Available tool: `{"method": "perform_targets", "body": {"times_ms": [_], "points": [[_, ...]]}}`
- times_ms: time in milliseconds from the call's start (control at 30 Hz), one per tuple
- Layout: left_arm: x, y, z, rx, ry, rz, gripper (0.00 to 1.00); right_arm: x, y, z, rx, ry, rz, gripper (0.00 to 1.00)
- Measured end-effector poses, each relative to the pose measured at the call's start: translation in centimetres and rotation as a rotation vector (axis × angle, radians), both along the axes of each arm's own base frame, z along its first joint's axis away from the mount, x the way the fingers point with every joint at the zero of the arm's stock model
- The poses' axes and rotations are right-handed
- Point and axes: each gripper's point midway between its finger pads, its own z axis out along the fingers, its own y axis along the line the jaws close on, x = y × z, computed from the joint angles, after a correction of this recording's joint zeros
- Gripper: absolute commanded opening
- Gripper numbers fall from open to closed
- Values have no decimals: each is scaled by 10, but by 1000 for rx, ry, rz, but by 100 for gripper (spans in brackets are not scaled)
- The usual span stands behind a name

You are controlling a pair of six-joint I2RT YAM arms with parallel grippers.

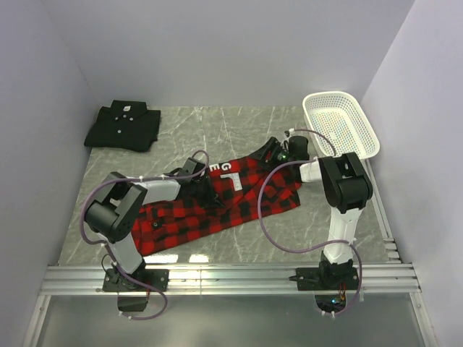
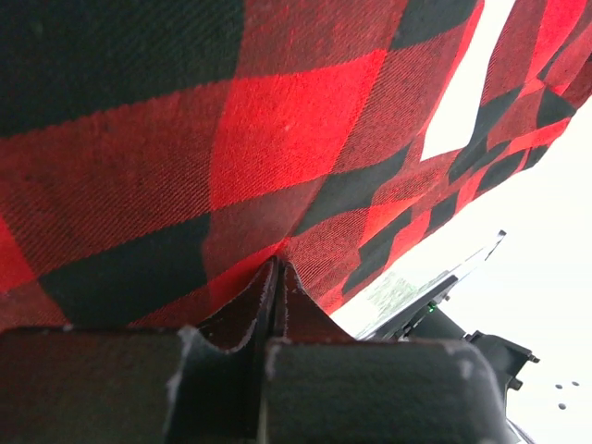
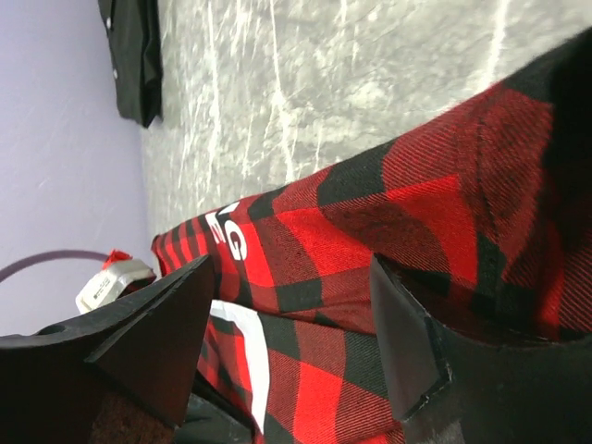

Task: Fold and stack the long sleeve shirts
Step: Fold the shirt

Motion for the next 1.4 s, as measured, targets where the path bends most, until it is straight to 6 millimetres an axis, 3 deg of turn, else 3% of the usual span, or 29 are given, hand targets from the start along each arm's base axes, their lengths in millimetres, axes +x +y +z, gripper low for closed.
{"method": "perform_targets", "body": {"times_ms": [167, 367, 433, 600, 767, 933, 967, 1133, 1233, 1400], "points": [[-5, 3, 5, 20, -4, -8, 16, 2, -8, 2, -32, -12, -36, 75], [-1, 5, 41, 39, -109, -22, 29, 2, -23, 8, -114, -17, -63, 75], [5, 5, 55, 48, -152, -23, 35, 1, -27, 19, -151, -30, -67, 76], [27, 21, 85, 156, -265, 14, 64, -5, -31, 64, -262, -84, -80, 79], [58, 55, 107, 293, -361, 80, 79, -39, -20, 91, -430, -89, -73, 74], [82, 109, 111, 433, -386, 173, 93, -85, -18, 77, -566, -4, -43, 70], [85, 122, 109, 461, -377, 198, 98, -93, -22, 70, -586, 19, -41, 70], [96, 169, 99, 557, -336, 293, 99, -134, -46, 19, -693, 187, -29, 69], [101, 186, 84, 596, -293, 312, 98, -144, -53, 3, -726, 243, -28, 69], [100, 204, 40, 624, -174, 328, 94, -147, -59, -21, -781, 308, -23, 69]]}}
